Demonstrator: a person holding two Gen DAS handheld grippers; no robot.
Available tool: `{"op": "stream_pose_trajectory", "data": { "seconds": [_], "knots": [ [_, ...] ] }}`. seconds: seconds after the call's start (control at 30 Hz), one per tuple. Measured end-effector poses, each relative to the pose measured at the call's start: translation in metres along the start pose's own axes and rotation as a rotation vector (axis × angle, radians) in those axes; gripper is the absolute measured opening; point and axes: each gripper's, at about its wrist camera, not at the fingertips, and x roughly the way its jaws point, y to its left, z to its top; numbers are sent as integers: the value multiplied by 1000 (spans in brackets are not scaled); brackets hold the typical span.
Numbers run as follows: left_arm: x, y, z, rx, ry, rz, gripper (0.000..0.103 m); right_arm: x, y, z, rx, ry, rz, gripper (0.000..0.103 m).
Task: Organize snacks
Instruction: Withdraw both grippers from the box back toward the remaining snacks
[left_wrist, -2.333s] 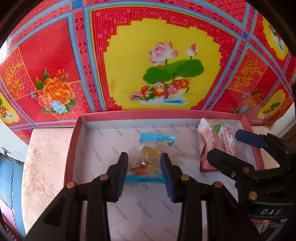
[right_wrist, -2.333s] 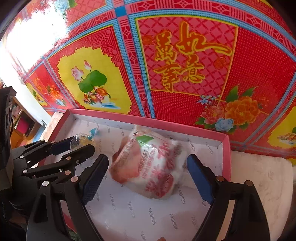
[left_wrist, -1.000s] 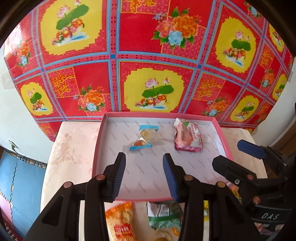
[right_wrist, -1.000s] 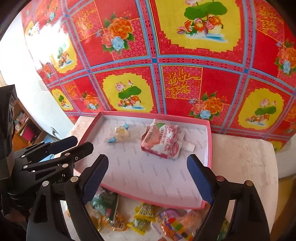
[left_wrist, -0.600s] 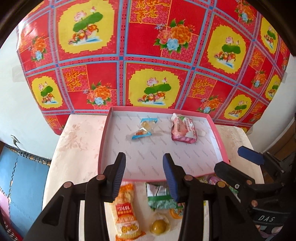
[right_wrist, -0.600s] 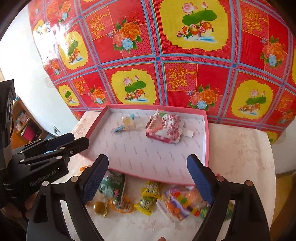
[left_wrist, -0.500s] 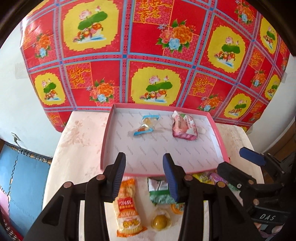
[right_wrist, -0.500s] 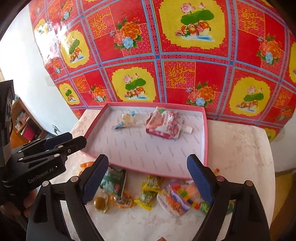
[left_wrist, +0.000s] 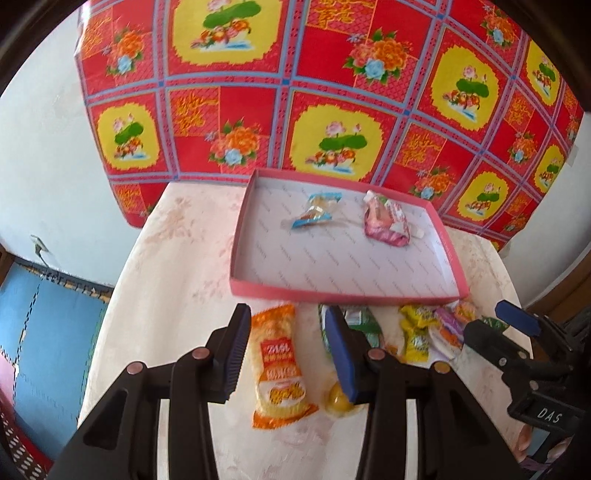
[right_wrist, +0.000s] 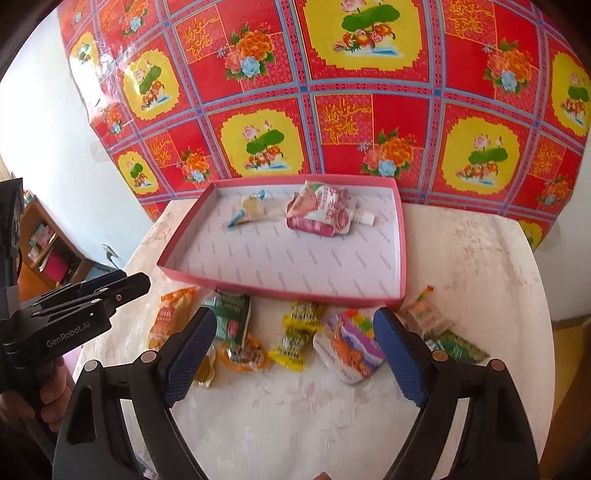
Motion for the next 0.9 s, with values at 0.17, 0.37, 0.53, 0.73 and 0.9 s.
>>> {"op": "stream_pose_trajectory", "data": {
  "seconds": [0.17,0.37,0.53,0.73,0.9],
  "knots": [
    [4,3,-13,-5,33,2,44,-1,-3,-14,20,13,6,89],
    [11,5,-27,-15,69,1,44,-4,-5,-27,28,21,9,89],
    [18,6,-36,-7,107,6,44,-5,-5,-34,40,25,14,89],
    [26,5,-40,-9,135,14,44,-4,-5,-39,47,34,21,89],
    [34,3,-41,-1,149,16,44,-4,-6,-42,51,40,24,89]
  ]
}}
